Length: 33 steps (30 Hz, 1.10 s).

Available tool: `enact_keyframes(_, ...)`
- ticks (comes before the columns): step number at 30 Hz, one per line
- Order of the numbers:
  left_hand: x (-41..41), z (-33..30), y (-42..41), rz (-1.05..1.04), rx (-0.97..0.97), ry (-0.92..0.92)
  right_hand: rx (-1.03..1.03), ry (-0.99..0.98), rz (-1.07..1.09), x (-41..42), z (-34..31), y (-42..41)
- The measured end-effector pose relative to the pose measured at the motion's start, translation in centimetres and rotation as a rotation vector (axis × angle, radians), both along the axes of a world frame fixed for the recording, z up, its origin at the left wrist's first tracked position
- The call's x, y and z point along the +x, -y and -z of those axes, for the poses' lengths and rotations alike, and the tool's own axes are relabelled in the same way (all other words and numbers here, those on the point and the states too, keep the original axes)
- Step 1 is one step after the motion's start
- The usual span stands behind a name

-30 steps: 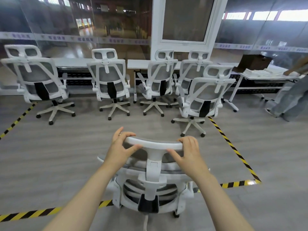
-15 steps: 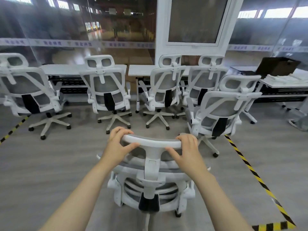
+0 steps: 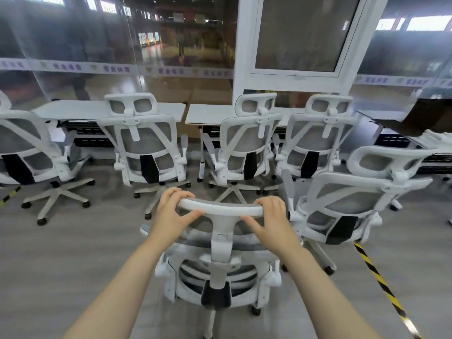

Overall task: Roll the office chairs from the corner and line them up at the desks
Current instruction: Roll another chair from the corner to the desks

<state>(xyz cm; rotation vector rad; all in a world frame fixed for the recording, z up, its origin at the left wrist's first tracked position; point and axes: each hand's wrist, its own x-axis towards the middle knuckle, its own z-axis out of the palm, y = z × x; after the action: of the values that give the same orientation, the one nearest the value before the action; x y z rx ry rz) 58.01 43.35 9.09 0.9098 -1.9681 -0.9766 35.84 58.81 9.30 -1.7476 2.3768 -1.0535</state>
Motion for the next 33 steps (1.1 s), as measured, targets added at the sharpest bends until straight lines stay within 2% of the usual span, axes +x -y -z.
enact_keyframes(9, -10.5, -0.6, 11.4, -0.007, -0.014, 0.038, 0.008, 0.049, -0.003, -10.8, 0.0, 12.2)
enact_keyframes(19, -18.2, -0.9, 19.9, -0.037, 0.008, 0.083, -0.001, 0.095, -0.010, -18.5, -0.5, 20.9)
enact_keyframes(27, -22.4, -0.6, 22.1, -0.090, 0.012, 0.029, -0.002, 0.064, -0.036, -23.1, -0.6, 24.4)
enact_keyframes(33, -23.9, -0.4, 21.0, -0.192, -0.026, 0.091, 0.030, -0.100, -0.046, -24.9, -0.7, 25.2)
